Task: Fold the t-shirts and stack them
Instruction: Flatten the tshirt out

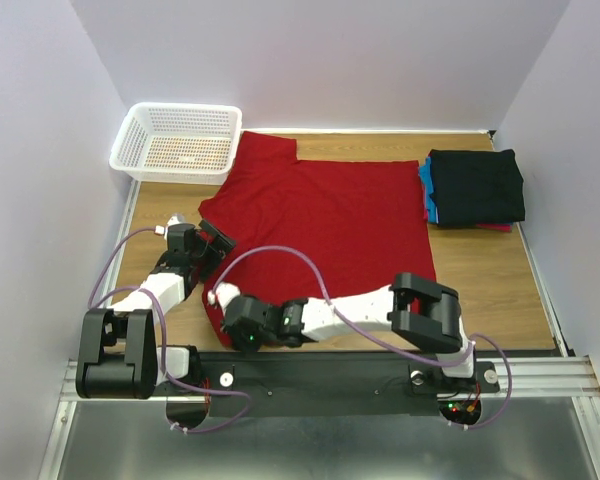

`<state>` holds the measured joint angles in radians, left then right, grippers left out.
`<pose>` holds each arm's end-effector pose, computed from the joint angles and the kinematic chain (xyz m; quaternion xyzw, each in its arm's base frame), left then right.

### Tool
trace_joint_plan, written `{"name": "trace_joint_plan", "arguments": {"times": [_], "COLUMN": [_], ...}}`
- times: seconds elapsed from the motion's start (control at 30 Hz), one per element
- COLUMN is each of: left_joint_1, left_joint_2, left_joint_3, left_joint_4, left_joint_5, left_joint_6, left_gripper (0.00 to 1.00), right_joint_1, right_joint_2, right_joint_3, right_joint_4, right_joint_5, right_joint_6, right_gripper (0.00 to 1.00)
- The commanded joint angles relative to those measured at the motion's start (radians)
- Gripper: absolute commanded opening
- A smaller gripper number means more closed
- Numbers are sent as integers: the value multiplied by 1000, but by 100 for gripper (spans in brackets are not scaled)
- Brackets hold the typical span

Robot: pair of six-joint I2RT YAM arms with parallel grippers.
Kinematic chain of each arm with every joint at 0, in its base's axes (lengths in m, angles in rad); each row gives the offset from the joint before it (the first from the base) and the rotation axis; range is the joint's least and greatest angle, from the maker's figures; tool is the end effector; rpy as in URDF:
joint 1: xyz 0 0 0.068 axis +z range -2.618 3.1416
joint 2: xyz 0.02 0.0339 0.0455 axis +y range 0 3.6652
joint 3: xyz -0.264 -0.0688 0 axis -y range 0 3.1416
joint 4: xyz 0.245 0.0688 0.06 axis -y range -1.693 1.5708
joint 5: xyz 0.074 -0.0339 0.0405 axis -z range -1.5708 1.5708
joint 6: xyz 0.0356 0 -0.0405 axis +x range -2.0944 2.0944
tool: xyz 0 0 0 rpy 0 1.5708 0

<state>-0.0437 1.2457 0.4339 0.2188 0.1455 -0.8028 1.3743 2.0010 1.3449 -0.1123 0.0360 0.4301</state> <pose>0.2379 -0.0156 0.1662 -0.2945 0.8305 -0.2509 0.4007 0.0871 0.4309 0.1754 -0.4123 0.8230 0.2961 0.2550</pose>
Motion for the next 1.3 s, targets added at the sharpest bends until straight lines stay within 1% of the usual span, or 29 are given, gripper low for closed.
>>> {"name": "trace_joint_plan", "arguments": {"times": [0.0,0.03,0.07,0.13,0.2,0.23,0.27,0.33,0.37,0.43,0.47,0.57,0.6,0.7,0.73,0.77,0.8,0.83,0.87,0.9,0.93,0.97,1.0,1.03,1.07,1.13,1.17,1.2,1.27], "left_joint_1": [7,7,7,7,7,7,7,7,7,7,7,-1,-4,-34,-59,-77,-97,-119,-168,-188,-206,-234,-245,-249,-254,-260,-262,-262,-262], "left_joint_2": [-28,-35,-55,-93,-123,-152,-169,-216,-230,-284,-302,-359,-364,-359,-333,-313,-290,-231,-197,-157,-72,-25,19,111,156,277,314,390,469], "left_joint_3": [-26,-27,-26,-24,-17,-14,-9,12,34,61,92,140,175,236,252,285,304,324,369,394,417,472,503,535,608,684,756,793,867], "left_joint_4": [-84,-91,-110,-130,-166,-179,-191,-235,-277,-311,-335,-357,-367,-368,-360,-351,-346,-340,-326,-312,-299,-280,-268,-259,-256,-253,-251,-251,-254], "left_joint_5": [-26,-29,-34,-52,-73,-80,-86,-93,-98,-113,-116,-112,-109,-113,-113,-122,-138,-182,-199,-210,-213,-230,-228,-224,-224,-216,-219,-224,-239], "left_joint_6": [2,2,2,5,4,2,1,-1,2,22,30,60,69,103,114,122,132,142,149,161,183,188,200,223,231,275,290,306,346], "left_gripper": [98,98,98,98,98,98,99,98,98,98,99,99,99,99,99,99,99,99,99,99,99,99,99,99,99,99,99,99,99], "right_joint_1": [86,89,91,91,92,91,91,86,77,45,-12,-147,-232,-386,-424,-507,-555,-601,-683,-723,-753,-800,-822,-843,-888,-943,-996,-1021,-1058], "right_joint_2": [-48,-54,-67,-112,-155,-198,-224,-274,-328,-422,-457,-565,-626,-700,-709,-715,-709,-699,-685,-664,-619,-590,-562,-498,-466,-403,-348,-309,-251], "right_joint_3": [2,2,-6,-19,-44,-55,-64,-92,-99,-130,-145,-242,-259,-291,-296,-296,-294,-290,-273,-260,-248,-218,-202,-181,-161,-93,-72,-14,42], "right_joint_4": [28,26,26,25,25,23,19,-3,-44,-119,-134,-153,-161,-202,-216,-219,-221,-224,-222,-224,-224,-224,-224,-224,-224,-224,-224,-224,-224], "right_joint_5": [-61,-64,-56,-42,24,36,53,148,224,287,300,253,251,291,298,286,274,259,233,216,211,225,237,251,257,245,236,214,202], "right_joint_6": [47,58,77,85,88,93,96,113,128,174,189,226,226,200,184,171,159,150,127,110,95,70,58,44,33,21,19,13,-17], "right_gripper": [34,52,74,75,81,88,100,100,100,100,100,100,100,100,100,100,100,100,100,100,100,100,100,100,100,100,100,100,100]}}
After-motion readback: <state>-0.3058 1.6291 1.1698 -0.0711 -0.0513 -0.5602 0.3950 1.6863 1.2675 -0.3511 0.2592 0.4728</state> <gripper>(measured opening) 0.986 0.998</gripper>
